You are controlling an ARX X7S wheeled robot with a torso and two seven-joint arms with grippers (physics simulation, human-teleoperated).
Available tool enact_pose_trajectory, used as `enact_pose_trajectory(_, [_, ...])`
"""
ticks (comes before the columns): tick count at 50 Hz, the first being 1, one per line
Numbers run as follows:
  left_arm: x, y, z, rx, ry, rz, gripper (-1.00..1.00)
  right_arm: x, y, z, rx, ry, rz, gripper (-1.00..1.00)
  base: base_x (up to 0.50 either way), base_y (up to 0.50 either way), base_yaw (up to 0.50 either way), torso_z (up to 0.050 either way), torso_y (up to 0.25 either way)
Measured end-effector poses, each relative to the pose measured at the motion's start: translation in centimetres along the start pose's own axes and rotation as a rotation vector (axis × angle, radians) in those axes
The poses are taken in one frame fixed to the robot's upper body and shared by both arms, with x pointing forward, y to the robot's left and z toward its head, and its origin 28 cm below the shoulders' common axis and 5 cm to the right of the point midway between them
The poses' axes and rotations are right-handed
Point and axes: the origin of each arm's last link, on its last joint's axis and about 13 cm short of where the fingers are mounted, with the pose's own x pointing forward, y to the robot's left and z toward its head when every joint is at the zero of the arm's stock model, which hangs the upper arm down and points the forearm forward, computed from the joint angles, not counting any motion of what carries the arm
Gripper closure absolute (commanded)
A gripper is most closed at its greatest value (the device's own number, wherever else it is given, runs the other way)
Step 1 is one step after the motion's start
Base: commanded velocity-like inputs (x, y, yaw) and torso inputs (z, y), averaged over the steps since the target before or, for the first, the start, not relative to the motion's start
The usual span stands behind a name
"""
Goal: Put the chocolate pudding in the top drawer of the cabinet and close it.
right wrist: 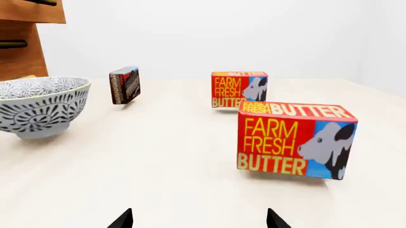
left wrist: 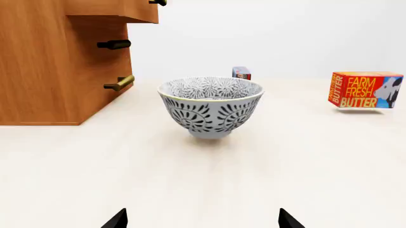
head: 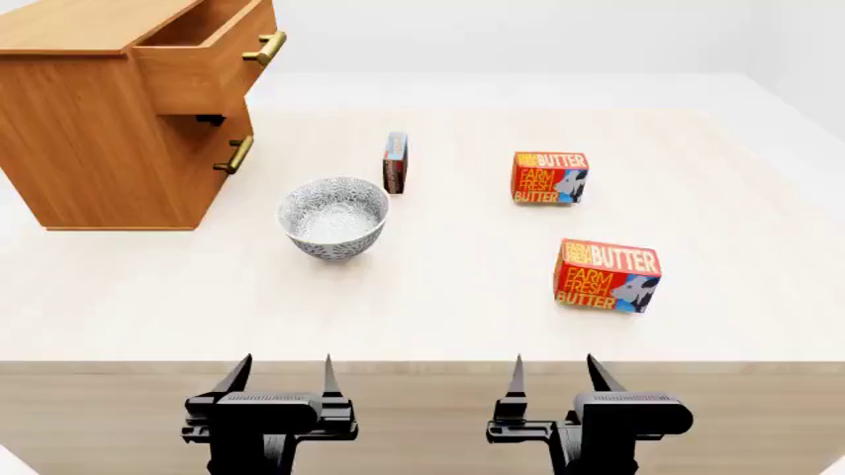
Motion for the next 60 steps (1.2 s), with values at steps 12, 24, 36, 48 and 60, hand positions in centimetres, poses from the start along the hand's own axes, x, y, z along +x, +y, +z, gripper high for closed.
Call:
enact_pose_trajectory(12, [-0.17,-0.13,0.03,0.014,0.001,-0.031,-1.00,-0.14,0.12,0.22,0.000,-0.021,0.018,-1.00,0.00,0.04,0.00,0.000,0.000])
enact_pose_trajectory(24, [-0.31,-0.29,-0.07,0.034,0.012,-0.062,-1.00,-0.42,0.07,0.14,-0.007,-0.020,0.037,-1.00,0.00,0.50,0.00,0.000,0.000])
enact_pose_trajectory(36, [-0.38,-0.30,-0.17,0.048,0.018,-0.075,-1.00,-0.66,0.12,0.10,0.007,-0.017,0.058,-1.00,0.00,0.50,0.00,0.000,0.000])
enact_pose_trajectory(48, [-0.52,-0.29,-0.29,0.058,0.015,-0.100,-1.00,-0.77,0.24,0.09,0.022,-0.011,0.077,-1.00,0.00,0.24,0.00,0.000,0.000])
enact_pose_trajectory(60, [-0.81,-0.27,-0.17,0.036,-0.027,-0.159,-1.00,-0.85,0.17,0.25,0.025,-0.003,0.091,-1.00,0.00,0.00,0.00,0.030,0.007])
